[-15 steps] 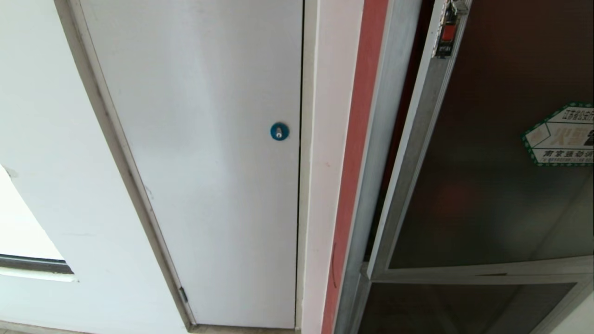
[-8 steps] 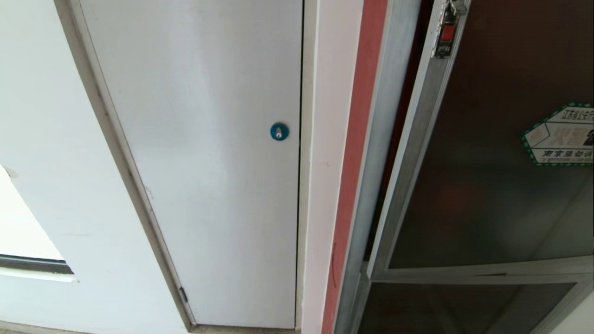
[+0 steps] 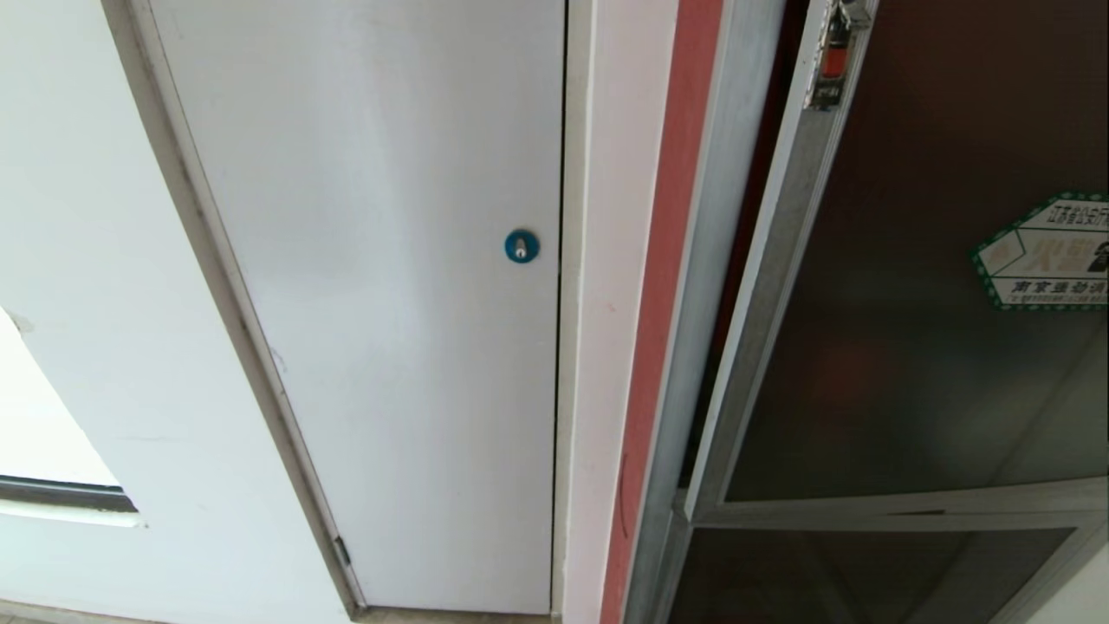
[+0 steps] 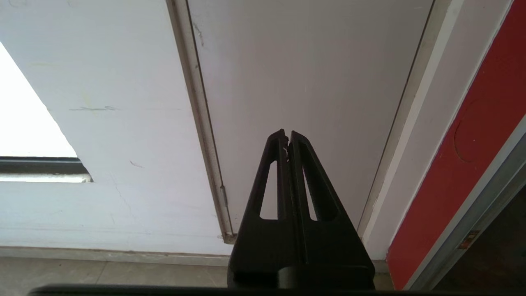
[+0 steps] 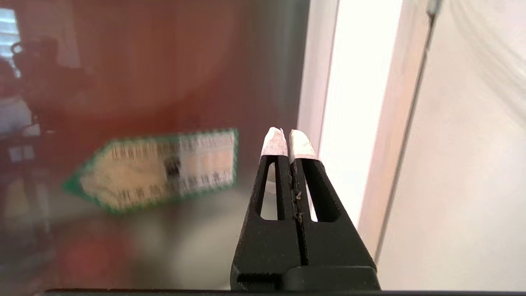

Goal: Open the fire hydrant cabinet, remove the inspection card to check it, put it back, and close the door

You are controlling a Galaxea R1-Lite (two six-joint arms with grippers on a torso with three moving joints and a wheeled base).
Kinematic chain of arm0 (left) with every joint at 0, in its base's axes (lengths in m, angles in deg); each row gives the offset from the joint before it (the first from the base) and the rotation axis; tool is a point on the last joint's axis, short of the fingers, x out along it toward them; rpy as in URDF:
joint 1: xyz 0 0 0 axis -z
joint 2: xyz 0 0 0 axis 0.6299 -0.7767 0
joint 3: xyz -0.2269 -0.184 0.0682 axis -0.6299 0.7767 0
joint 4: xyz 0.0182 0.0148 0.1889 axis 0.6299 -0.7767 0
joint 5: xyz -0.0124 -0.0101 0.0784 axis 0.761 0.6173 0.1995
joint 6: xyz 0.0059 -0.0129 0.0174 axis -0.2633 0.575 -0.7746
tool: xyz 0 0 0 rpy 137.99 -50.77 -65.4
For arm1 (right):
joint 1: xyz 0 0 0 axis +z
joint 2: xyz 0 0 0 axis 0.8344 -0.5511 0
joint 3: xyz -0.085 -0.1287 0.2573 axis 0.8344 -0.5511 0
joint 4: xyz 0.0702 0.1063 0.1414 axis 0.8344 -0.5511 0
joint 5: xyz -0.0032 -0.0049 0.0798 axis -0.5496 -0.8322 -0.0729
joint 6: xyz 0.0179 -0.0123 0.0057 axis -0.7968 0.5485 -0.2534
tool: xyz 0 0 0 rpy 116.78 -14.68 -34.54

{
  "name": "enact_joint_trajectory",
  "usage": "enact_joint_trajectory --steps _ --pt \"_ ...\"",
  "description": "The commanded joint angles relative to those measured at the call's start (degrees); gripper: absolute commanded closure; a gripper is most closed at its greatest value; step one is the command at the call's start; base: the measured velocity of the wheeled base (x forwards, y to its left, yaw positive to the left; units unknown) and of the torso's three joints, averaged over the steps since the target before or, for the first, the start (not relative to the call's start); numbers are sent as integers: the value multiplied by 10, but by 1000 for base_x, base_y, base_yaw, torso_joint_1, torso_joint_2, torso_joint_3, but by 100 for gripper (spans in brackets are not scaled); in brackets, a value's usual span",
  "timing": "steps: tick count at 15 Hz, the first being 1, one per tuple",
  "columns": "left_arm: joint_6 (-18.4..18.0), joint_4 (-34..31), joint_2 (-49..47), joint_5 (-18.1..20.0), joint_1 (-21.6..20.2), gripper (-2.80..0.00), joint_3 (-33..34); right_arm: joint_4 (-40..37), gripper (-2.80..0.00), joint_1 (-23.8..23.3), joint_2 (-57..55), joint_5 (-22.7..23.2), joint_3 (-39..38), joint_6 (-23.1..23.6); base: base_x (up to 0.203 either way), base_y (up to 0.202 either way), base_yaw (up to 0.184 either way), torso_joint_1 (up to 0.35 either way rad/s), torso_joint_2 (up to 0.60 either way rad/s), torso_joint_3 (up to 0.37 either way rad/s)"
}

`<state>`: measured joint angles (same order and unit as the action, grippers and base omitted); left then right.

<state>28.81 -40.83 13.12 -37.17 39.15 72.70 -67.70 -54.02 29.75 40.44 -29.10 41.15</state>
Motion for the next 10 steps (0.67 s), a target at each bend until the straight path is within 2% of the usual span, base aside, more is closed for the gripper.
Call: enact_joint_trajectory --steps 1,3,5,6,10 --pt "0 0 0 0 0 0 8 -16 0 -3 93 9 -57 0 0 0 0 0 0 0" --pt "1 0 0 0 0 0 8 -18 0 -2 141 52 -127 -10 0 0 0 0 0 0" --pt "0 0 0 0 0 0 8 -1 0 -8 179 159 -216 -64 0 0 0 0 0 0" --pt "0 0 0 0 0 0 8 4 0 -11 197 197 -258 -85 0 0 0 0 0 0" --pt "0 0 -1 0 0 0 8 13 0 -16 264 289 -402 -129 0 0 0 0 0 0"
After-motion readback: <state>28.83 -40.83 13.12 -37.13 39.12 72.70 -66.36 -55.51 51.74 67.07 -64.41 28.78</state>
